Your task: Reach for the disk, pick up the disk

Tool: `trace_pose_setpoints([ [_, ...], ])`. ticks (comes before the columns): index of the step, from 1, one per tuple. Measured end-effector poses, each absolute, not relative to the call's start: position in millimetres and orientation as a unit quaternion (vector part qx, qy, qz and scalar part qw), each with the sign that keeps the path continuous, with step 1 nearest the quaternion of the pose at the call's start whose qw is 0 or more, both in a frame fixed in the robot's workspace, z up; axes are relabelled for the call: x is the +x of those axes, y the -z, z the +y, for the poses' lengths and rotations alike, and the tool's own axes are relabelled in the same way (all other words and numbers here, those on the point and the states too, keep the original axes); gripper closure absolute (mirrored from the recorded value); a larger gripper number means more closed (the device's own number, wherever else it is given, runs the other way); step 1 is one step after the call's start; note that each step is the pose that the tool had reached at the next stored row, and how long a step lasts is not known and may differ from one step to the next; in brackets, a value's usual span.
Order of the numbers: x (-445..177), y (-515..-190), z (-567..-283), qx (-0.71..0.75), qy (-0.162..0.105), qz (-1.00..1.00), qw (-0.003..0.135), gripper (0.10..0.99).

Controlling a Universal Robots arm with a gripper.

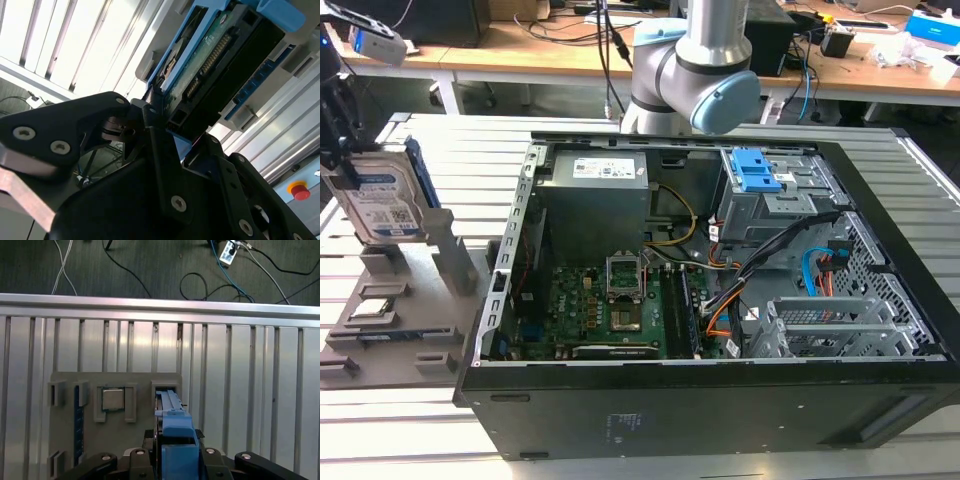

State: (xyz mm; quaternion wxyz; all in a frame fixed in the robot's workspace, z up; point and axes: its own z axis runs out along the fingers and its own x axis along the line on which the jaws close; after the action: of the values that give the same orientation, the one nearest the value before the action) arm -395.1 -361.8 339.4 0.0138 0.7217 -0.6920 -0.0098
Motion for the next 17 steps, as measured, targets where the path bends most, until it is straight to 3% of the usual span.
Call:
trace_pose_setpoints([
  [17, -395, -375, -362, 0.722, 0.01, -0.692, 0.014, 0.718],
])
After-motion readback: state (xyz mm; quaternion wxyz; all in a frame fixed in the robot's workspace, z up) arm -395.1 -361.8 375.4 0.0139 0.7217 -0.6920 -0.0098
